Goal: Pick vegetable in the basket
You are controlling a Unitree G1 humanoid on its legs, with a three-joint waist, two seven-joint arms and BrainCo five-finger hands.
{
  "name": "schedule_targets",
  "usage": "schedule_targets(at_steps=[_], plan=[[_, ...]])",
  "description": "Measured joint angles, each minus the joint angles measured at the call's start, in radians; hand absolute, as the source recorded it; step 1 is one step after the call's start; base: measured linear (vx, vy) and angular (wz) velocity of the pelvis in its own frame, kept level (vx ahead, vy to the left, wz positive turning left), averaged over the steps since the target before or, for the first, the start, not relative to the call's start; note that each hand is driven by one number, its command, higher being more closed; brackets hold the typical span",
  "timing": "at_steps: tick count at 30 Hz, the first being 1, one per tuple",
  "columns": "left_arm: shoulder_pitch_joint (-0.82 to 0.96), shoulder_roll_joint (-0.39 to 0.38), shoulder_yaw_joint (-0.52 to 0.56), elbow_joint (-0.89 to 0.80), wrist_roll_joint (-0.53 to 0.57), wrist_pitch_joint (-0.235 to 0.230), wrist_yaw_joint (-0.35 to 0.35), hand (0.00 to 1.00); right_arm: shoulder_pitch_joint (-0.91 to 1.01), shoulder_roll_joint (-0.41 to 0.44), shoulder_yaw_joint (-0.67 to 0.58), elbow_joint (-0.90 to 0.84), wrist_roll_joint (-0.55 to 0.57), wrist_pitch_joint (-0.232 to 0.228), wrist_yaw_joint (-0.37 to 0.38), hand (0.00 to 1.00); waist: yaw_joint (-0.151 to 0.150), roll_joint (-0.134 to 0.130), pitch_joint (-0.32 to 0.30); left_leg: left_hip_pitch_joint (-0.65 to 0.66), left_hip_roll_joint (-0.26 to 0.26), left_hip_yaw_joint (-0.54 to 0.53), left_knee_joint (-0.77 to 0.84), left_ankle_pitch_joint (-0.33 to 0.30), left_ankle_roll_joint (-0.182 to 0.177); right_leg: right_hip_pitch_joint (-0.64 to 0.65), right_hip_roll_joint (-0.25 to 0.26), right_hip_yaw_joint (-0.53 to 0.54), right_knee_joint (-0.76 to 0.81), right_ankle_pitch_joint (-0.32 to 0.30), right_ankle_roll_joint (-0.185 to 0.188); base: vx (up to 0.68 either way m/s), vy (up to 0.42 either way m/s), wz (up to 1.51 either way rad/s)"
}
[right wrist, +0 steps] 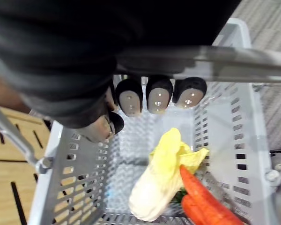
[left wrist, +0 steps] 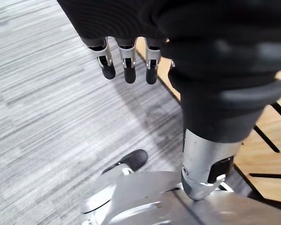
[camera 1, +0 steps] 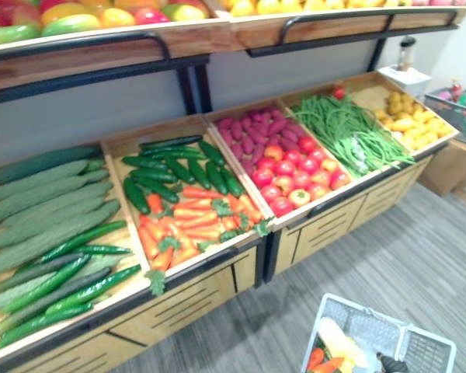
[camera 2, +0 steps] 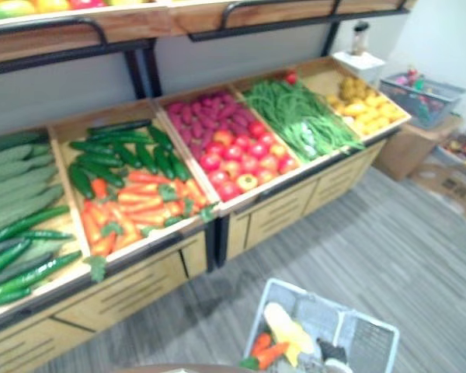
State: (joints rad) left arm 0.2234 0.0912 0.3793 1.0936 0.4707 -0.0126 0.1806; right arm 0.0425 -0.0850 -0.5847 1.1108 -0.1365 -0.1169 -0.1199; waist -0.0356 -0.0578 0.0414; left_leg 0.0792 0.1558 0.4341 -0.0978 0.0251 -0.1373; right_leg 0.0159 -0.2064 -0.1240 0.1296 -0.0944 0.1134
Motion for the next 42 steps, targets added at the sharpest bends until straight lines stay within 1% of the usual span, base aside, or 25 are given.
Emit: schedule_targets(at_steps=[2,3,5,6,7,8,10,13,14,16,19,20,23,24,25,26,27,28,29,31,32,34,36,40,42], plan=[[-0.023,0.009,-0.029,0.002,0.004,0.0,0.007,0.0,-0.007,0.024,-0.001,-0.045,0.021,-0.006,0.0,1.0,-0.014,0.011,0.019,0.001,0.018,0.069,0.001,-0.008,0.0,-0.089,0.027,0.072,0.079,0.041,-0.043,0.02,0.092,-1.14],[-0.041,0.019,-0.04,0.002,0.002,0.0,0.009,0.0,-0.014,0.046,0.001,-0.085,0.029,-0.007,-0.001,1.0,-0.014,0.027,0.044,0.014,0.045,0.133,0.035,-0.022,0.004,-0.127,0.051,0.076,0.106,0.098,-0.059,-0.01,0.072,-1.47],[-0.06,0.029,-0.04,-0.003,0.002,0.0,0.01,0.0,-0.02,0.065,0.023,-0.127,0.028,-0.017,-0.001,1.0,-0.013,0.02,0.071,0.025,0.087,0.246,0.119,-0.082,0.007,-0.167,0.062,-0.05,0.102,0.195,-0.09,-0.02,0.076,-1.88],[-0.06,0.023,-0.041,-0.012,0.002,-0.004,0.009,0.0,-0.024,0.055,0.056,-0.133,0.028,-0.02,-0.002,1.0,-0.009,0.025,0.086,0.051,0.096,0.338,0.123,-0.098,0.023,-0.155,0.06,-0.211,0.037,0.245,-0.135,-0.04,0.051,-1.98],[-0.062,0.028,-0.04,-0.022,0.002,-0.009,0.009,0.0,-0.035,0.049,0.084,-0.131,0.028,-0.019,0.0,1.0,-0.005,0.009,0.094,0.066,0.089,0.417,0.129,-0.11,0.039,-0.159,0.014,-0.369,0.098,0.163,-0.173,-0.06,0.04,-1.92],[-0.072,0.029,-0.041,-0.024,0.002,-0.012,0.009,0.0,-0.039,0.046,0.084,-0.132,0.029,-0.019,-0.001,1.0,-0.008,-0.002,0.095,0.076,0.075,0.473,0.144,-0.126,0.045,-0.165,-0.041,-0.52,0.216,0.079,-0.175,-0.06,0.012,-1.5],[-0.084,0.026,-0.063,-0.025,0.002,-0.014,0.007,0.0,-0.043,0.038,0.085,-0.116,0.027,-0.021,-0.001,1.0,-0.013,0.0,0.097,0.094,0.081,0.574,0.2,-0.147,0.054,-0.138,-0.096,-0.682,0.36,-0.004,-0.169,0.01,-0.021,-1.53],[-0.12,0.025,-0.067,-0.018,0.002,-0.01,-0.003,0.0,-0.053,0.031,0.079,-0.076,0.028,-0.018,-0.001,1.0,-0.015,0.009,0.102,0.115,0.128,0.691,0.307,-0.181,0.046,-0.11,-0.051,-0.674,0.257,-0.011,-0.138,0.09,-0.147,-1.44],[-0.131,0.014,-0.059,-0.018,0.001,-0.01,-0.009,0.0,-0.066,0.012,0.08,-0.061,0.027,-0.016,-0.002,1.0,-0.012,0.023,0.104,0.132,0.149,0.745,0.349,-0.191,0.035,-0.104,0.003,-0.628,0.183,-0.017,-0.144,0.07,-0.248,-1.64],[-0.145,-0.004,-0.059,-0.017,-0.018,-0.012,-0.01,0.0,-0.076,-0.005,0.08,-0.051,0.027,-0.012,-0.003,1.0,-0.013,0.048,0.112,0.133,0.164,0.767,0.383,-0.191,0.036,-0.103,0.034,-0.588,0.131,-0.017,-0.144,0.0,-0.17,-1.15],[-0.184,-0.043,-0.058,-0.003,-0.037,-0.023,-0.009,0.0,-0.058,-0.03,0.052,-0.033,0.029,0.012,-0.004,1.0,-0.022,0.108,0.107,0.133,0.242,0.761,0.518,-0.186,0.043,-0.105,0.09,-0.529,0.085,-0.019,-0.147,-0.02,-0.068,-0.74],[-0.188,-0.05,-0.058,0.003,-0.038,-0.024,-0.006,0.0,-0.048,-0.029,0.045,-0.032,0.032,0.016,-0.004,1.0,-0.029,0.113,0.106,0.135,0.264,0.76,0.561,-0.177,0.052,-0.101,0.099,-0.523,0.084,-0.023,-0.152,-0.01,-0.043,-0.37],[-0.186,-0.055,-0.058,0.013,-0.053,-0.023,-0.005,0.0,-0.035,-0.026,0.046,-0.019,0.038,0.017,-0.004,1.0,-0.045,0.115,0.105,0.14,0.349,0.733,0.727,-0.094,0.073,-0.074,0.109,-0.493,0.085,-0.043,-0.157,0.03,-0.064,-0.39],[-0.176,-0.055,-0.049,0.009,-0.078,-0.023,-0.005,0.0,-0.02,-0.028,0.055,-0.014,0.038,0.017,-0.005,1.0,-0.038,0.109,0.109,0.127,0.4,0.675,0.84,-0.004,0.1,-0.056,0.115,-0.45,0.083,-0.05,-0.167,0.06,-0.06,-0.68],[-0.171,-0.053,-0.037,0.01,-0.077,-0.026,-0.002,0.0,-0.016,-0.024,0.065,-0.013,0.038,0.017,-0.005,1.0,-0.033,0.097,0.115,0.099,0.412,0.606,0.896,0.002,0.114,-0.045,0.114,-0.412,0.079,-0.056,-0.166,0.06,-0.035,-0.73],[-0.168,-0.053,-0.031,0.009,-0.077,-0.028,-0.001,0.0,-0.016,-0.027,0.074,-0.013,0.038,0.017,-0.006,1.0,-0.032,0.099,0.115,0.072,0.408,0.548,0.929,-0.035,0.112,-0.043,0.114,-0.384,0.076,-0.059,-0.166,0.04,0.026,-0.72],[-0.164,-0.051,-0.022,0.005,-0.077,-0.032,0.003,0.0,-0.016,-0.036,0.085,-0.012,0.038,0.017,-0.006,1.0,-0.031,0.098,0.115,-0.008,0.365,0.393,0.97,-0.109,0.111,-0.041,0.108,-0.333,0.063,-0.066,-0.161,0.03,0.074,-0.87],[-0.15,-0.05,-0.019,0.001,-0.077,-0.032,0.01,0.0,-0.015,-0.042,0.087,-0.009,0.037,0.016,-0.006,1.0,-0.029,0.098,0.116,-0.086,0.284,0.229,0.955,-0.169,0.098,-0.034,0.102,-0.296,0.049,-0.066,-0.161,0.02,0.065,-0.93],[-0.139,-0.05,-0.019,-0.001,-0.077,-0.032,0.011,0.0,-0.015,-0.043,0.086,-0.002,0.037,0.015,-0.005,1.0,-0.023,0.096,0.117,-0.108,0.236,0.164,0.923,-0.192,0.087,-0.027,0.1,-0.27,0.04,-0.062,-0.156,0.05,0.128,-1.04],[-0.103,-0.062,-0.024,-0.028,-0.1,-0.035,0.012,0.0,-0.001,-0.048,0.085,0.004,0.037,0.015,-0.005,1.0,0.006,0.095,0.118,-0.156,0.094,-0.035,0.729,-0.244,0.056,-0.013,0.097,-0.196,0.028,-0.05,-0.138,0.05,0.15,-1.21],[-0.079,-0.071,-0.02,-0.034,-0.108,-0.036,0.014,0.0,0.002,-0.054,0.087,0.003,0.036,0.015,-0.005,1.0,0.015,0.095,0.118,-0.168,0.012,-0.177,0.538,-0.246,0.051,-0.018,0.101,-0.14,0.026,-0.047,-0.129,0.01,0.15,-1.06],[-0.067,-0.079,-0.013,-0.041,-0.115,-0.036,0.018,0.0,0.003,-0.053,0.096,-0.01,0.037,0.014,-0.004,1.0,0.015,0.097,0.118,-0.18,-0.027,-0.276,0.368,-0.234,0.049,-0.028,0.112,-0.091,0.018,-0.043,-0.107,0.01,0.225,-1.11],[-0.056,-0.097,0.017,-0.041,-0.115,-0.034,0.023,0.0,0.015,-0.052,0.122,-0.051,0.037,0.014,-0.005,1.0,0.033,0.101,0.114,-0.18,-0.03,-0.299,0.302,-0.147,0.052,-0.048,0.13,-0.024,0.011,-0.03,-0.086,0.08,0.242,-1.24],[-0.049,-0.067,0.021,-0.044,-0.113,-0.032,0.034,0.0,0.045,0.003,0.162,-0.109,0.02,0.009,-0.004,1.0,0.046,0.041,0.093,-0.128,-0.076,-0.159,0.239,-0.172,0.079,-0.051,0.084,0.074,-0.058,0.024,-0.016,0.17,0.224,-0.83],[-0.049,-0.065,0.017,-0.04,-0.111,-0.031,0.034,0.0,0.061,0.01,0.159,-0.113,0.02,0.007,-0.004,1.0,0.041,0.036,0.087,-0.099,-0.096,-0.136,0.218,-0.184,0.092,-0.047,0.066,0.077,-0.048,0.026,-0.009,0.23,0.218,-0.35]])
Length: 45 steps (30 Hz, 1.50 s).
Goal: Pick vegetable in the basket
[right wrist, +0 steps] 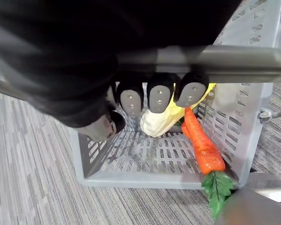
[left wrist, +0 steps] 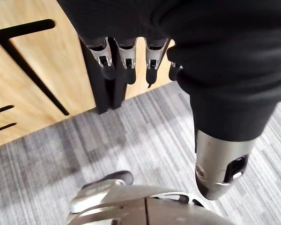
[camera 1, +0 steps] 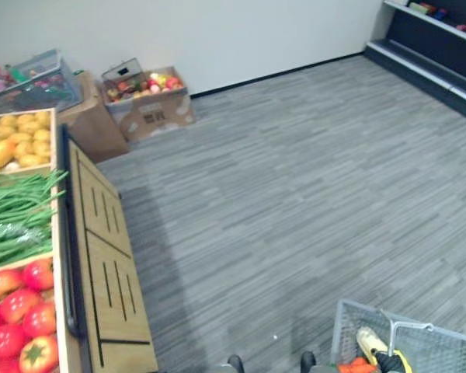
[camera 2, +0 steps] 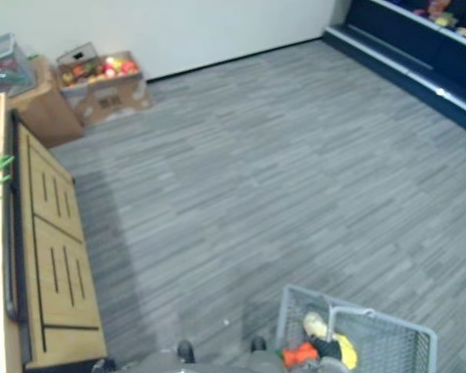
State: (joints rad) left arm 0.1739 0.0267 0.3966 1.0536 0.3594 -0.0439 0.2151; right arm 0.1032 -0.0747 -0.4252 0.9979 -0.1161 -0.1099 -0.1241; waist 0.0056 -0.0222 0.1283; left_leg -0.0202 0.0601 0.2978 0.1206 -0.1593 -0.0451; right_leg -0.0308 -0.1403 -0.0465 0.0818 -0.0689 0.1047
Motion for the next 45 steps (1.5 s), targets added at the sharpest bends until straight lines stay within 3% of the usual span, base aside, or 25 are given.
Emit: schedule_targets(at_steps=[4,6,7,10,12,13,14,15,16,17,19,22,26,28,31,33,35,39,45], plan=[[-0.003,0.018,-0.058,0.002,-0.002,-0.001,-0.007,0.0,-0.005,0.008,-0.038,0.0,0.007,-0.005,0.002,1.0,0.011,0.0,0.0,0.09,-0.001,0.044,-0.02,-0.013,0.013,-0.095,-0.025,-0.06,0.294,-0.039,0.002,0.2,0.103,-0.3],[-0.009,0.028,-0.087,0.002,-0.002,-0.001,-0.016,0.0,-0.002,0.005,-0.038,0.0,0.006,-0.005,0.002,1.0,0.0,0.009,0.003,0.116,0.012,0.012,-0.022,-0.013,0.016,-0.138,-0.062,-0.133,0.424,-0.061,-0.009,0.2,0.0,0.21],[-0.019,0.032,-0.088,0.003,-0.001,-0.001,-0.021,0.0,-0.001,0.005,-0.037,0.001,0.005,-0.003,0.003,1.0,-0.006,0.007,-0.002,0.124,0.021,-0.002,-0.024,-0.013,0.016,-0.142,-0.075,-0.169,0.416,-0.076,-0.033,0.24,-0.074,0.43],[-0.025,0.037,-0.095,0.001,-0.002,-0.004,-0.025,0.0,0.01,0.005,-0.041,0.009,-0.001,-0.002,0.002,1.0,-0.007,0.002,-0.005,0.132,0.057,-0.041,-0.026,-0.015,0.012,-0.146,-0.082,-0.153,0.312,-0.07,-0.025,0.18,-0.13,0.43],[-0.023,0.04,-0.094,0.001,-0.002,-0.003,-0.024,0.0,0.012,0.004,-0.058,0.015,-0.002,-0.002,0.001,1.0,-0.006,-0.003,-0.009,0.131,0.089,-0.073,-0.021,-0.036,-0.024,-0.174,-0.094,-0.072,0.249,-0.05,-0.011,0.2,-0.345,0.38],[-0.018,0.049,-0.092,0.001,-0.002,-0.002,-0.024,0.0,0.013,0.009,-0.077,0.034,-0.002,-0.003,0.002,1.0,-0.006,-0.02,-0.017,0.129,0.102,-0.097,-0.01,-0.048,-0.054,-0.177,-0.095,0.011,0.219,0.016,-0.015,0.21,-0.437,0.47],[-0.016,0.057,-0.091,0.002,-0.002,-0.002,-0.024,0.0,0.021,0.011,-0.083,0.042,-0.002,-0.003,0.002,1.0,-0.008,-0.035,-0.022,0.127,0.105,-0.116,-0.01,-0.05,-0.07,-0.174,-0.093,0.051,0.218,0.039,0.016,0.16,-0.436,0.65],[-0.019,0.055,-0.084,0.009,-0.002,-0.002,-0.024,0.0,0.027,0.01,-0.109,0.066,0.002,-0.003,0.002,1.0,-0.009,-0.03,-0.033,0.128,0.135,-0.153,-0.019,-0.047,-0.108,-0.153,-0.072,0.067,0.233,-0.025,0.087,0.17,-0.435,0.61],[-0.021,0.05,-0.075,0.01,-0.003,-0.002,-0.023,0.0,0.026,0.005,-0.12,0.079,0.007,-0.002,0.001,1.0,-0.007,-0.017,-0.043,0.127,0.159,-0.171,-0.031,-0.033,-0.13,-0.152,-0.055,0.03,0.233,-0.061,0.081,0.18,-0.505,0.71],[-0.022,0.023,-0.06,0.011,-0.003,-0.002,-0.022,0.0,0.024,-0.015,-0.133,0.09,0.009,0.0,0.003,1.0,-0.006,0.014,-0.042,0.118,0.2,-0.189,-0.056,0.007,-0.154,-0.146,-0.025,-0.026,0.243,-0.084,0.062,0.13,-0.373,0.47],[-0.021,0.007,-0.04,0.011,-0.006,-0.002,-0.021,0.0,0.03,-0.035,-0.156,0.121,0.009,0.003,0.002,1.0,-0.016,0.032,-0.046,0.106,0.213,-0.23,-0.07,0.063,-0.161,-0.126,-0.019,-0.08,0.253,-0.098,0.041,0.06,-0.302,0.81],[-0.013,0.002,-0.034,0.006,-0.045,-0.004,-0.019,0.0,0.042,-0.045,-0.156,0.157,0.008,0.011,0.003,1.0,-0.021,0.039,-0.048,0.047,0.229,-0.303,-0.041,0.129,-0.156,-0.066,-0.017,-0.186,0.232,-0.113,0.015,0.01,-0.221,1.03],[-0.004,0.003,-0.024,0.002,-0.117,-0.005,-0.02,0.0,0.055,-0.034,-0.16,0.159,0.008,0.011,0.001,1.0,-0.024,0.033,-0.045,0.0,0.221,-0.26,-0.043,0.189,-0.112,-0.019,-0.04,-0.307,0.213,-0.129,0.004,-0.08,-0.076,0.99],[0.012,-0.003,-0.014,0.005,-0.207,-0.012,-0.023,0.0,0.054,-0.03,-0.172,0.157,0.015,0.007,0.001,1.0,-0.024,0.03,-0.044,0.002,0.205,-0.108,-0.031,0.184,-0.101,0.008,-0.066,-0.335,0.198,-0.137,0.018,-0.14,0.065,0.55],[0.042,-0.007,0.003,0.014,-0.272,-0.015,-0.026,0.0,0.052,-0.033,-0.173,0.157,0.019,-0.003,0.003,1.0,-0.025,0.025,-0.047,0.022,0.174,-0.061,-0.094,0.172,-0.093,0.018,-0.069,-0.319,0.142,-0.109,0.061,-0.08,0.128,0.09],[0.05,-0.006,0.004,0.024,-0.279,-0.019,-0.027,0.0,0.058,-0.028,-0.174,0.157,0.019,-0.003,0.004,1.0,-0.029,0.026,-0.066,0.024,0.141,-0.056,-0.153,0.186,-0.081,0.021,-0.072,-0.297,0.069,-0.069,0.067,-0.04,0.155,-0.05],[0.047,0.007,0.004,0.042,-0.279,-0.023,-0.029,0.0,0.062,-0.012,-0.176,0.158,0.019,0.001,0.004,1.0,-0.029,0.007,-0.067,0.031,0.105,-0.037,-0.195,0.199,-0.076,0.025,-0.088,-0.271,-0.006,-0.019,0.071,0.01,0.177,-0.17],[0.044,0.023,0.002,0.061,-0.28,-0.023,-0.038,0.0,0.094,0.019,-0.176,0.161,0.04,0.007,0.004,1.0,-0.032,-0.01,-0.074,0.068,0.062,-0.026,-0.22,0.196,-0.077,0.057,-0.119,-0.244,-0.035,0.02,0.078,0.08,0.129,-0.07],[0.02,0.031,0.0,0.101,-0.319,-0.032,-0.056,0.0,0.095,0.027,-0.185,0.2,0.132,0.015,0.006,1.0,-0.032,-0.011,-0.08,0.096,0.058,-0.006,-0.216,0.19,-0.073,0.074,-0.119,-0.232,-0.034,0.027,0.09,0.12,0.015,-0.09]])
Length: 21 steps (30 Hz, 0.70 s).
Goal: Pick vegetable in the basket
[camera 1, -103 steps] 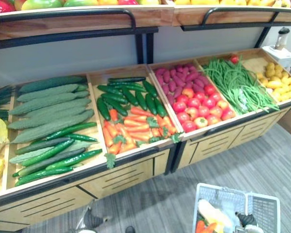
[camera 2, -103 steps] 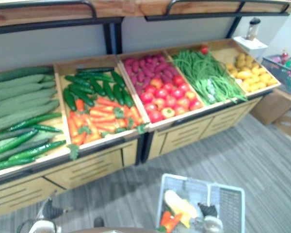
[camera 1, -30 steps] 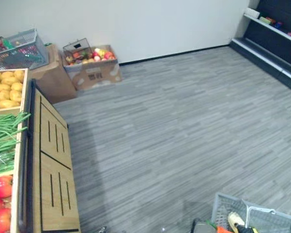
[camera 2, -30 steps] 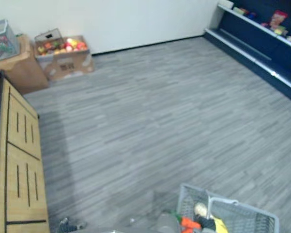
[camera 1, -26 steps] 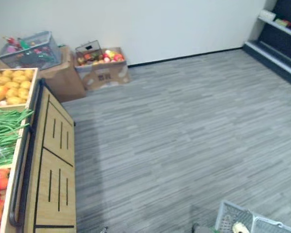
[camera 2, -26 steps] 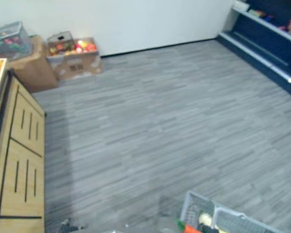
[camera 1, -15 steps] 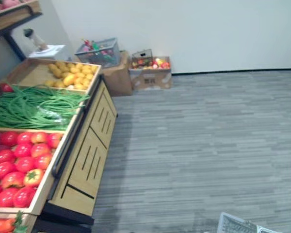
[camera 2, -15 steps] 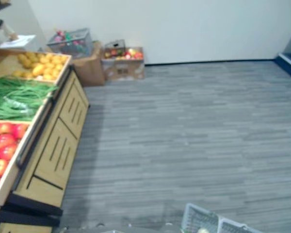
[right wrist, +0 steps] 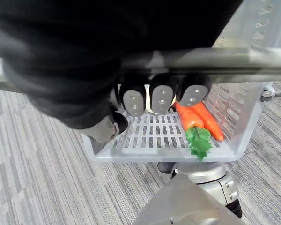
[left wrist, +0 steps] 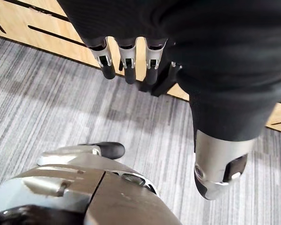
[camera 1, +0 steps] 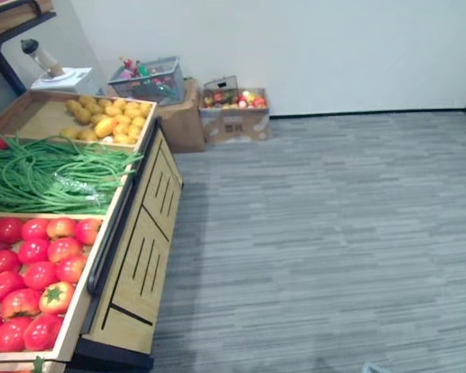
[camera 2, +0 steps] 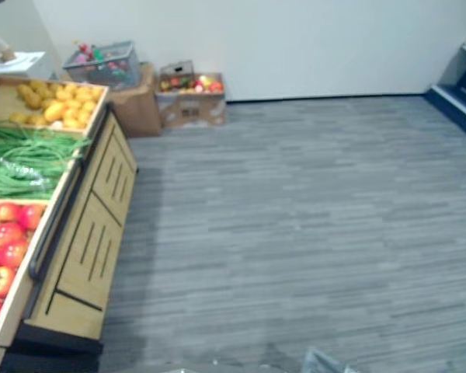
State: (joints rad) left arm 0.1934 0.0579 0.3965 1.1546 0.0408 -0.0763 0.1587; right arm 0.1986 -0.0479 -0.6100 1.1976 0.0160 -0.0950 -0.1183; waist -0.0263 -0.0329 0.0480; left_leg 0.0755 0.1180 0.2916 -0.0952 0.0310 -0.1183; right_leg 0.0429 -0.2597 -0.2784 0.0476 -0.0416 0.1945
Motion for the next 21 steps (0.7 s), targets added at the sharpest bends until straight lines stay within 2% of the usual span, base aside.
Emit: schedule_targets(at_steps=[10,16,21], plan=[[-0.003,0.026,-0.079,0.031,-0.092,-0.01,-0.032,0.0,0.002,0.005,-0.012,0.067,0.19,-0.001,0.004,1.0,0.0,-0.005,0.001,0.044,0.013,0.024,-0.006,-0.013,-0.013,0.031,0.016,0.017,-0.022,-0.002,-0.004,0.0,-0.008,-0.07],[-0.003,0.038,-0.135,0.043,-0.15,-0.011,-0.053,0.0,0.01,0.007,-0.002,0.076,0.191,0.001,0.004,1.0,0.0,-0.004,-0.002,0.049,0.016,0.041,-0.007,-0.016,-0.016,0.031,0.022,0.038,-0.052,0.01,-0.007,-0.03,0.001,-0.12],[-0.017,0.056,-0.211,0.07,-0.158,-0.013,-0.057,0.0,0.011,0.003,0.058,0.076,0.186,0.001,0.003,1.0,0.0,0.0,-0.008,0.049,0.018,0.05,-0.005,-0.017,-0.017,0.035,0.027,0.043,-0.068,0.026,-0.002,0.01,0.0,-0.05]])
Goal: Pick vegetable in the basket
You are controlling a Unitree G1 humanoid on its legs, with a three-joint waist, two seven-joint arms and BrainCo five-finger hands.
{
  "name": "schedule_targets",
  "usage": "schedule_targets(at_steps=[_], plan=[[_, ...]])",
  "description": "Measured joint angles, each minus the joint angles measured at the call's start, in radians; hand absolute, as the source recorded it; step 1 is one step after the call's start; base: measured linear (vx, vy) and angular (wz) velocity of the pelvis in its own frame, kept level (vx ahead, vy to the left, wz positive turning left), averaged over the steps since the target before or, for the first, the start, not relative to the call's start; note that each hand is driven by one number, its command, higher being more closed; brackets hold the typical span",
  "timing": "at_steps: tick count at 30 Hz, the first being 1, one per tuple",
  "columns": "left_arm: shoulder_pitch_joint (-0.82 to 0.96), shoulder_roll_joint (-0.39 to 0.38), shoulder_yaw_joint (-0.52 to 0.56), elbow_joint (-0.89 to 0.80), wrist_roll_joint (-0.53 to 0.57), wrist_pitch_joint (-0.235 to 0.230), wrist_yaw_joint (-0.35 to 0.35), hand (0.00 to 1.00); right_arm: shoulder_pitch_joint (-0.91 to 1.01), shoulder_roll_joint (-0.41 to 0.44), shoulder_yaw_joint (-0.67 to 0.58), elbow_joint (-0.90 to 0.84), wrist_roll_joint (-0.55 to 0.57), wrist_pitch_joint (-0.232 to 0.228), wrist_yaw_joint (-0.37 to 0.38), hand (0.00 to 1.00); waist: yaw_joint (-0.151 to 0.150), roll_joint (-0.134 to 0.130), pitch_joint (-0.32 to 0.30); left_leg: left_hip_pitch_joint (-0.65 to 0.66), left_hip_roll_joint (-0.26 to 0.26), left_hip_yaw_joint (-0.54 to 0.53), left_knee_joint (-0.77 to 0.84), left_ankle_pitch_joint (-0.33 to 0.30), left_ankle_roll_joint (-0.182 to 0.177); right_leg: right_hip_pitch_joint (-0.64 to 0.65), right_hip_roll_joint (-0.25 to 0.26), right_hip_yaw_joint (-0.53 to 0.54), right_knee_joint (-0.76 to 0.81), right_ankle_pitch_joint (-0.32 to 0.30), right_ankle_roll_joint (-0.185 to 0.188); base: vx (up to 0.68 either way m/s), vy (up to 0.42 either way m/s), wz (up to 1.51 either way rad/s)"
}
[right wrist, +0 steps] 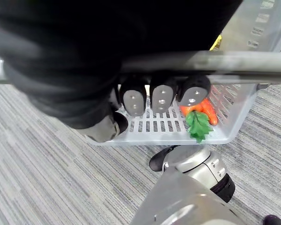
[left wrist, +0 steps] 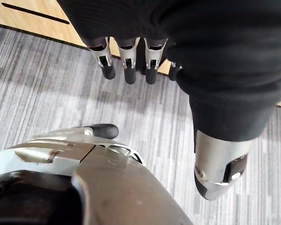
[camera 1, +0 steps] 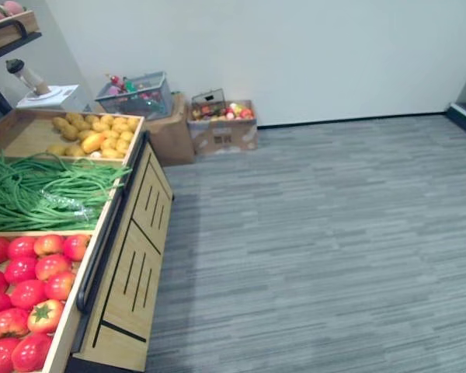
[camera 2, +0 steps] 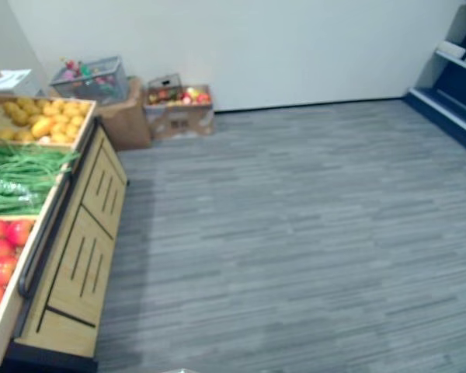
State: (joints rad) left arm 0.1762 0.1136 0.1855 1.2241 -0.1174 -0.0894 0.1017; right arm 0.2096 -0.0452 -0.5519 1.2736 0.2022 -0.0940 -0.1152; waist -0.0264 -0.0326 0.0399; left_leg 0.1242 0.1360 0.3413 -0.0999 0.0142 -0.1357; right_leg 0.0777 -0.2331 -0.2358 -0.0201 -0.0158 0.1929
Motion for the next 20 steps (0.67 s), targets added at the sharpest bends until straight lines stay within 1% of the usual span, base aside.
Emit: schedule_targets(at_steps=[2,5,10,13,20], plan=[[-0.006,0.008,-0.034,0.005,-0.002,0.0,-0.001,0.0,0.0,-0.002,0.016,0.0,-0.006,0.001,-0.004,1.0,0.0,0.002,-0.002,0.001,0.0,-0.001,0.003,0.0,0.0,0.005,0.001,0.0,-0.004,0.007,-0.001,0.03,0.001,0.03],[-0.006,0.014,-0.062,0.006,-0.036,-0.001,-0.002,0.0,0.0,-0.003,0.036,0.001,-0.007,0.003,-0.007,1.0,0.0,0.001,-0.005,0.005,-0.001,-0.003,0.003,0.0,0.0,0.015,0.001,-0.002,-0.013,0.01,-0.001,0.01,0.0,0.01],[-0.006,0.024,-0.109,0.007,-0.038,-0.012,-0.002,0.0,0.001,-0.008,0.063,0.002,-0.007,0.004,-0.007,1.0,0.0,0.001,-0.005,0.011,-0.001,-0.004,0.003,0.0,0.0,0.021,0.001,-0.003,-0.013,0.011,-0.001,0.0,0.0,0.0],[-0.006,0.027,-0.128,0.008,-0.037,-0.013,-0.002,0.0,0.008,-0.009,0.074,0.002,-0.007,0.004,-0.007,1.0,0.0,-0.001,-0.005,0.02,-0.001,-0.005,0.0,0.0,0.0,0.03,0.001,-0.004,-0.013,0.011,-0.001,0.0,0.0,0.0],[-0.009,0.035,-0.172,0.008,-0.038,-0.013,-0.003,0.0,0.009,-0.017,0.093,0.002,-0.007,0.004,-0.007,1.0,0.0,0.002,-0.005,0.018,-0.001,-0.011,-0.001,0.002,0.001,0.03,0.001,-0.007,-0.014,0.011,0.0,-0.01,-0.001,0.01]])
